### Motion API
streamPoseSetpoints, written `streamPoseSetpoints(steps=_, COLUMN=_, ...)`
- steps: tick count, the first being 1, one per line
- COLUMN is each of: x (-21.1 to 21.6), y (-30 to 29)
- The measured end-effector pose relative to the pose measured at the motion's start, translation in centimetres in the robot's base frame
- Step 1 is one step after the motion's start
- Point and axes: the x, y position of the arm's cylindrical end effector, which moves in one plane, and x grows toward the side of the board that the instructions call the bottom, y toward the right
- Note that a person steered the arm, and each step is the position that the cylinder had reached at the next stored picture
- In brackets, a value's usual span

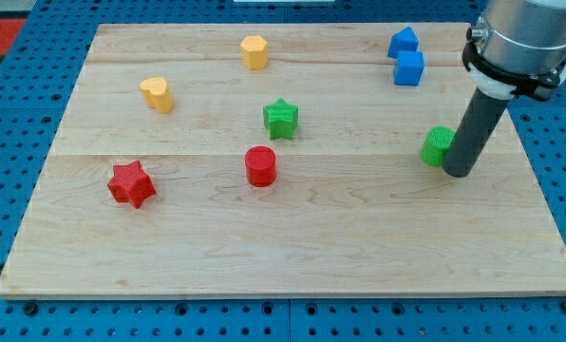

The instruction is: Place green circle to the bottom of the blue cube

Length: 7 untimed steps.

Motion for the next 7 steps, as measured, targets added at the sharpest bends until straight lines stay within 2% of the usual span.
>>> streamPoseSetpoints(steps=2, x=-8.9, y=-3.9)
streamPoseSetpoints(steps=3, x=-4.3, y=-2.1)
streamPoseSetpoints(steps=4, x=-5.5, y=-8.8)
streamPoseSetpoints(steps=6, x=-13.5, y=-9.5)
streamPoseSetpoints(steps=7, x=-12.5, y=-7.7)
